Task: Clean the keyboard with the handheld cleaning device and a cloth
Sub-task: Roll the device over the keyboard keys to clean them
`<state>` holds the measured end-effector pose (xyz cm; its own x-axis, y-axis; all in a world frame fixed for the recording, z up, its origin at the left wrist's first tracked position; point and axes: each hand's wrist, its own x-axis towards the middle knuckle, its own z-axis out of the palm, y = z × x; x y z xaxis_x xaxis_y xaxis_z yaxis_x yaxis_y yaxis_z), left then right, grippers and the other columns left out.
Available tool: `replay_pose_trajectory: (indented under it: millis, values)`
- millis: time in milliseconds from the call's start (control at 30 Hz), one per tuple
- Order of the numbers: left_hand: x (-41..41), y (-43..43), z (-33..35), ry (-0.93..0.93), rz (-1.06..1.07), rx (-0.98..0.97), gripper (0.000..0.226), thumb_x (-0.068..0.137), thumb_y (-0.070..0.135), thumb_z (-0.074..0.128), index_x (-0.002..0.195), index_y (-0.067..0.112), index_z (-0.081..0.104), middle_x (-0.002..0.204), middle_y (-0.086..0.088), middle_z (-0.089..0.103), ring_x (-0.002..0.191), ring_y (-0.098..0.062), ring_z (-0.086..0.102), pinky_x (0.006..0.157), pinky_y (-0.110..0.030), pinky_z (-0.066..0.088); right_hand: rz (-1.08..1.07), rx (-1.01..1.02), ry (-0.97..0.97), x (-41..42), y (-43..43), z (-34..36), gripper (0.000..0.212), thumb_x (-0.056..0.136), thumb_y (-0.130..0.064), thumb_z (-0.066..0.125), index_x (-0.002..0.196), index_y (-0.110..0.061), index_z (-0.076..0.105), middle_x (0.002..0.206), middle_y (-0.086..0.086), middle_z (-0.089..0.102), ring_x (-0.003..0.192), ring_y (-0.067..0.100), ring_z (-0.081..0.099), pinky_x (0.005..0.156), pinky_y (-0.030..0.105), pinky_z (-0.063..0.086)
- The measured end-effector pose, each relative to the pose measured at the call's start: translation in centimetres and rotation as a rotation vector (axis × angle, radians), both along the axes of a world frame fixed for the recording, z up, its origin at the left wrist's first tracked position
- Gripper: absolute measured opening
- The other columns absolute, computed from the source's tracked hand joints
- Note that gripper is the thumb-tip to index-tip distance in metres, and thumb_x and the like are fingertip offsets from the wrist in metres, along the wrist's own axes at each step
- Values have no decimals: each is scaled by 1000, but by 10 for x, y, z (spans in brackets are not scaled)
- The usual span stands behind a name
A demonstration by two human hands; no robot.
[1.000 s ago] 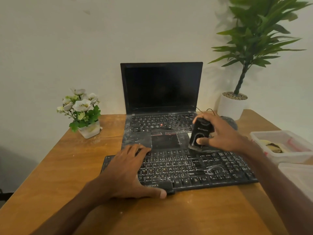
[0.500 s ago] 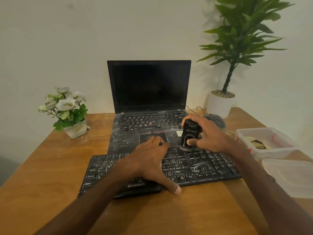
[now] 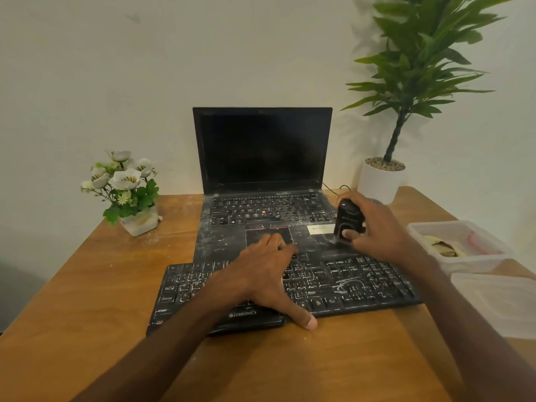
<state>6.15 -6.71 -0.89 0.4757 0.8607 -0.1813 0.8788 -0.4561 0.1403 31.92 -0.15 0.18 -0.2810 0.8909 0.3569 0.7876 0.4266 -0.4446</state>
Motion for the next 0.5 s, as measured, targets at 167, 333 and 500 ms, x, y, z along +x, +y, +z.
replay_pose_trajectory:
  millis: [167, 333, 500]
  values:
    - [0, -1, -1, -7, 6, -7, 137, 54, 91, 75, 161, 25, 22, 141, 5, 33, 130, -18, 32, 114, -47, 40, 94, -96, 247, -9, -7, 5, 67, 72, -4, 87, 123, -31, 53, 114, -7, 64, 107, 10, 63, 80, 23, 56]
    - [-1, -2, 0, -16, 1, -1, 136, 55, 90, 75, 161, 24, 22, 139, 5, 33, 129, -17, 32, 113, -45, 40, 171, -206, 184, -15, -11, 2, 63, 74, -2, 84, 121, -30, 54, 112, -7, 63, 106, 10, 63, 75, 21, 58]
    - [0, -2, -1, -10, 3, 3, 138, 54, 92, 74, 162, 24, 21, 140, 5, 33, 129, -18, 33, 113, -46, 41, -14, -29, -29, -10, -8, 5, 73, 71, -6, 85, 122, -39, 43, 107, -4, 61, 96, 15, 62, 73, 27, 58]
